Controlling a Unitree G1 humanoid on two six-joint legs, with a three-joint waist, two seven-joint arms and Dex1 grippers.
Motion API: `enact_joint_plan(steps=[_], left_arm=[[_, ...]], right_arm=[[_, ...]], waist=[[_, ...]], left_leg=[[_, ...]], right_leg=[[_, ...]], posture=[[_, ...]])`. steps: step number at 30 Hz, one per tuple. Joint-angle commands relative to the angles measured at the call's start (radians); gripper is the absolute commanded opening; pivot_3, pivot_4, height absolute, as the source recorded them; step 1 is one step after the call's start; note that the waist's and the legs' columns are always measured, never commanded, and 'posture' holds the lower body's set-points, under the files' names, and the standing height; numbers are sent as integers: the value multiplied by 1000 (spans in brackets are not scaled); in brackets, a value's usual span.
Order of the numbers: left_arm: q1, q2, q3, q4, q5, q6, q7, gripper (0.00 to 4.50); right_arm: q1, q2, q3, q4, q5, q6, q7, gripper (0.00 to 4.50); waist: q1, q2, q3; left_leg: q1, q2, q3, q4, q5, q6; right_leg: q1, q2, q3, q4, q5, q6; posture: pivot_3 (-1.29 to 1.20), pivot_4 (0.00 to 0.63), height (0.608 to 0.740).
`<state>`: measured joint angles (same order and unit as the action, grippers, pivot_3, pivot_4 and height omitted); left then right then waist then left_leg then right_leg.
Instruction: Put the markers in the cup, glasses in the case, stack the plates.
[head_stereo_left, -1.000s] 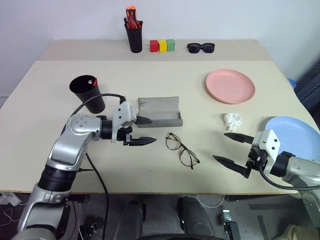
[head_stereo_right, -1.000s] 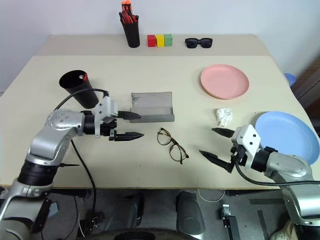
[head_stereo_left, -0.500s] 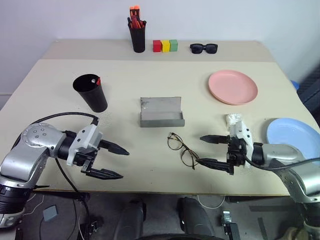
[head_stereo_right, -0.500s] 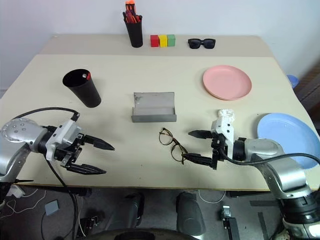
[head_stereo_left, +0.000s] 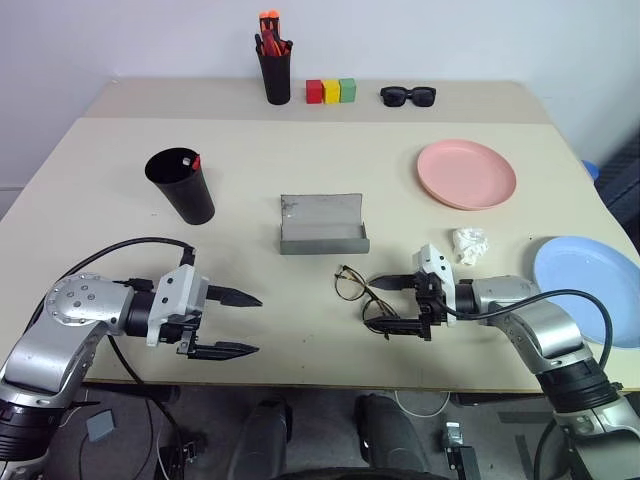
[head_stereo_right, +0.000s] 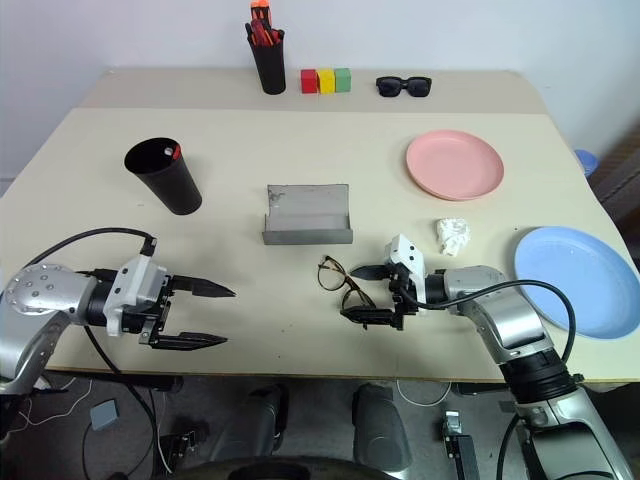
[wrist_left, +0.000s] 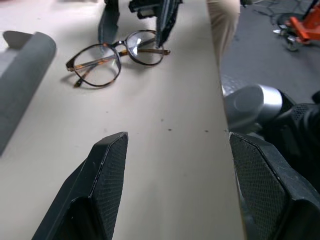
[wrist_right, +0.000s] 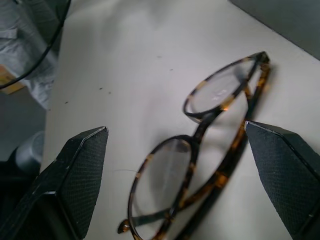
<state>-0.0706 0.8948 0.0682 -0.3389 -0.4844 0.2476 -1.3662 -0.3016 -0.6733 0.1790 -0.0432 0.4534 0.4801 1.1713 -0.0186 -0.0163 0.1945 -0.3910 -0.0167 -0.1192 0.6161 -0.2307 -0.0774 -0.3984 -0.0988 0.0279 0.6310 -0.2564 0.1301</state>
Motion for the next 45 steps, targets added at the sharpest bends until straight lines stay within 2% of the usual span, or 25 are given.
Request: enact_joint_plan(steps=[1,4,7,14,22,28,35,40,45], left_arm=[[6,-1,17,-36,-13,-12,19,3291],[1,1,10,-31,-10,-17,24,3291],[-11,-3,-1,-26,-7,-17,30,3358],[-34,-16,-23,-21,3,-19,45,3358],[-42,-24,-37,-25,10,-20,64,3358],[-36,-42,-38,-31,20,-25,98,3358],[-11,-67,-42,-67,11,-2,154,3358],[1,-74,-35,-80,1,15,181,3358],[23,-85,-12,-89,-7,19,220,3358]], right_arm=[[-12,-6,-2,-27,8,17,28,4500],[-11,-6,-4,-33,7,24,31,4500],[-10,-5,-4,-34,4,27,33,3643],[-2,0,-5,-48,0,31,24,38],[-4,1,-26,-53,0,8,18,38],[-30,17,-100,-43,27,-43,-8,38],[-181,72,-215,51,-8,-209,-97,38],[-336,133,-194,174,-51,-309,-121,38],[-406,212,-116,349,-158,-504,-87,38]], waist=[[1,0,0],[1,0,0],[1,0,0],[0,0,0],[1,0,0],[0,0,0],[-2,0,0],[-6,0,0],[-6,0,0]], left_leg=[[0,0,0,0,0,0],[0,0,0,0,0,0],[0,0,0,0,0,0],[0,0,0,0,0,0],[0,0,0,1,0,0],[0,0,0,1,0,0],[0,0,0,0,0,0],[0,0,0,0,0,0],[0,0,0,-1,0,0]], right_leg=[[0,0,0,0,0,0],[0,0,0,0,0,0],[0,0,0,0,0,-1],[0,0,0,0,0,0],[1,0,0,0,-1,-2],[1,0,0,0,0,0],[0,0,0,0,1,1],[0,0,0,0,1,1],[-1,0,0,0,1,1]], posture=[[0,150,740],[0,150,740],[0,150,740],[0,150,740],[0,150,740],[0,150,740],[0,150,740],[0,150,740],[0,150,740]])
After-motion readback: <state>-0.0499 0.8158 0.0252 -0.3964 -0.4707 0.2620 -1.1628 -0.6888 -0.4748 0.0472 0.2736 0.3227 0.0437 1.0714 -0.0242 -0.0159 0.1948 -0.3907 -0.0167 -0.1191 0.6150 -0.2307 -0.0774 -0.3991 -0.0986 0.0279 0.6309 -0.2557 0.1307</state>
